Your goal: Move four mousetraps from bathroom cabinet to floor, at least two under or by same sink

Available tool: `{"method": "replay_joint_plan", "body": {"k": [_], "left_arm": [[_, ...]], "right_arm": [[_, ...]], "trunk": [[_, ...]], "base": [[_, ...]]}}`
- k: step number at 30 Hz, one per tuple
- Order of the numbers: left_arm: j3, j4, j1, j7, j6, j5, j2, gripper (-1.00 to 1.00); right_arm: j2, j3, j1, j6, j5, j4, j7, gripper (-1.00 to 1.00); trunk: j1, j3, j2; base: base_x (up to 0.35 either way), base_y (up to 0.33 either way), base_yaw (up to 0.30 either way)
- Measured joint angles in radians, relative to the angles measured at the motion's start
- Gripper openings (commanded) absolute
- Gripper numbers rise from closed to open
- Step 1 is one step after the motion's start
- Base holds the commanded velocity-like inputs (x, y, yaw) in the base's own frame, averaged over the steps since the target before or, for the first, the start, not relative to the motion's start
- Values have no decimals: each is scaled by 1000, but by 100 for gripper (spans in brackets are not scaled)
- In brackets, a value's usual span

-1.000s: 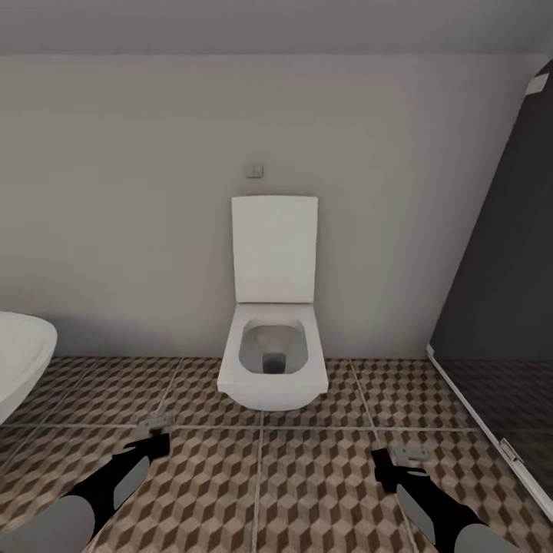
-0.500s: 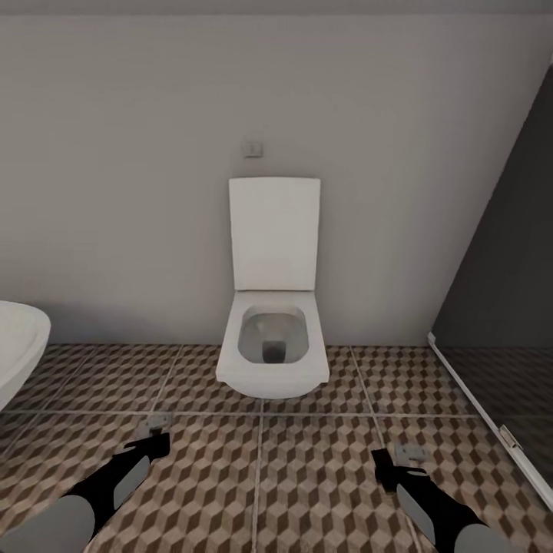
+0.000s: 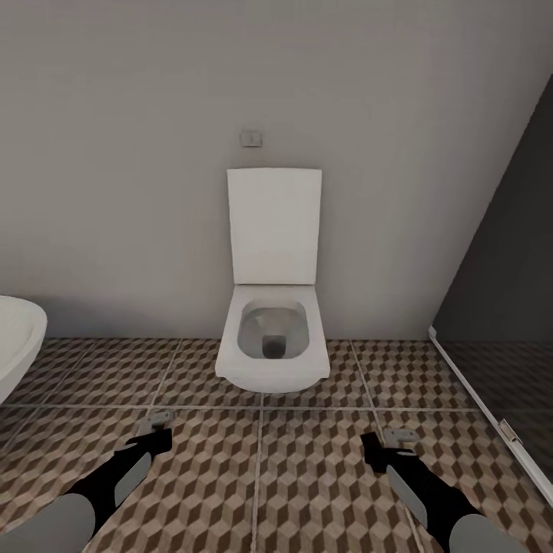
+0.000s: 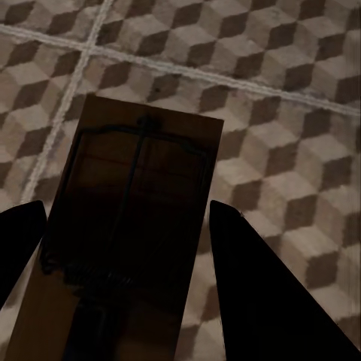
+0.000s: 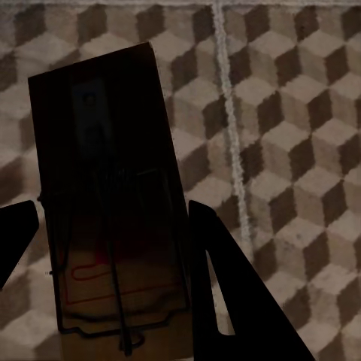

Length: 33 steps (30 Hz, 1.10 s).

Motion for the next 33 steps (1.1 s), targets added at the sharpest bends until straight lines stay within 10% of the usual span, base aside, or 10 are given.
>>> {"method": "replay_joint_plan", "body": {"k": [33], "left_arm": [[0,-20,0,0,1,-1,3,-100]], "right_arm": [[4,0,0,1,0,-4,-1,-100]], "trunk": [[-1,0,0]], "base": [[269,0,0]]}}
